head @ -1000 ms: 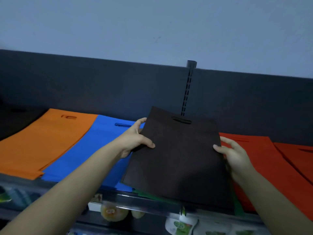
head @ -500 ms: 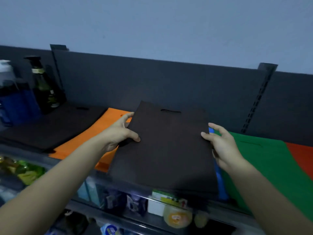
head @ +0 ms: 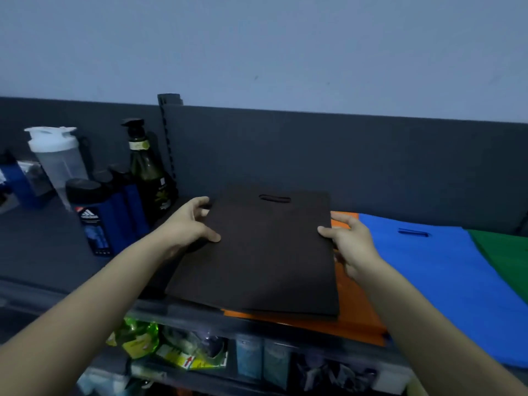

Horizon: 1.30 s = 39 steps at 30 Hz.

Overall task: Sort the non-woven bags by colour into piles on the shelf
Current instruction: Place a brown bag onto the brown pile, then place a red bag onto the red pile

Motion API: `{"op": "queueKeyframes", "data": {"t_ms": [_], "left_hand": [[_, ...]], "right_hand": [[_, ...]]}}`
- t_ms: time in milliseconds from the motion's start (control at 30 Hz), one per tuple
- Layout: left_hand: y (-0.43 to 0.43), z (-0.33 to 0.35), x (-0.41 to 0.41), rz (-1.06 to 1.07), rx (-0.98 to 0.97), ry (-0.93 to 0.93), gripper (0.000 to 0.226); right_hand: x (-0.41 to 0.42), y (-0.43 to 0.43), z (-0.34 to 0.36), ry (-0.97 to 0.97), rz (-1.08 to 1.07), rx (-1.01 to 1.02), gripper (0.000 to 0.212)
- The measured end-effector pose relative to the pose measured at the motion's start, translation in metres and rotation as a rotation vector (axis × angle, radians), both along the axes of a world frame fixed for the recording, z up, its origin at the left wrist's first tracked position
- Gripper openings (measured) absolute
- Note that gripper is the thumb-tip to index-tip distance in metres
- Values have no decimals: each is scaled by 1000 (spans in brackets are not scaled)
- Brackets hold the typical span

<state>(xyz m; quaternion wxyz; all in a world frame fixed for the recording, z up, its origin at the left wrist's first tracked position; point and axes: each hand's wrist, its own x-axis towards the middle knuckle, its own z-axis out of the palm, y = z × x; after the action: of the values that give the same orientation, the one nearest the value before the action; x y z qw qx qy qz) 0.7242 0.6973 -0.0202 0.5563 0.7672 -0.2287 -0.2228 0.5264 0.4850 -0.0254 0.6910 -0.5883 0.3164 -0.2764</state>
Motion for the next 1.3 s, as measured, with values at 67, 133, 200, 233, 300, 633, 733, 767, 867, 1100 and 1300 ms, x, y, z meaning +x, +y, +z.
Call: {"op": "queueKeyframes", "data": {"t_ms": [67, 133, 200, 233, 300, 633, 733, 767, 867, 1100, 1300], "left_hand": [[18, -6, 22, 58, 41, -65, 91], [31, -11, 41, 125, 116, -174, 88], [43, -13, 57, 146, 250, -337, 88], [48, -14, 64, 138, 315, -431, 87], [53, -18, 75, 93, 426, -606, 84], [53, -44, 87, -120, 883, -933, 55], [41, -46, 78, -128, 940, -1075, 55], [35, -43, 74, -127, 935, -1118, 61], [7, -29, 51, -184, 834, -1159, 73], [-87, 0, -33, -368, 725, -1230, 96], [-187, 18, -151, -486, 684, -1358, 128]], "right_hand": [[24, 19, -3, 2, 29, -2, 46], [50, 36, -7, 12, 47, -20, 49], [74, 52, -12, 42, 46, -47, 51], [86, 58, -15, 65, 49, -65, 51], [106, 68, -22, 127, 50, -136, 53], [136, 85, -53, 656, 262, -981, 45], [128, 84, -53, 824, 243, -1160, 51], [123, 81, -49, 847, 217, -1181, 53], [96, 62, -35, 882, 157, -1150, 59], [-15, -18, -10, 992, -70, -1144, 72], [-170, -95, 7, 1103, -158, -1125, 93]]}}
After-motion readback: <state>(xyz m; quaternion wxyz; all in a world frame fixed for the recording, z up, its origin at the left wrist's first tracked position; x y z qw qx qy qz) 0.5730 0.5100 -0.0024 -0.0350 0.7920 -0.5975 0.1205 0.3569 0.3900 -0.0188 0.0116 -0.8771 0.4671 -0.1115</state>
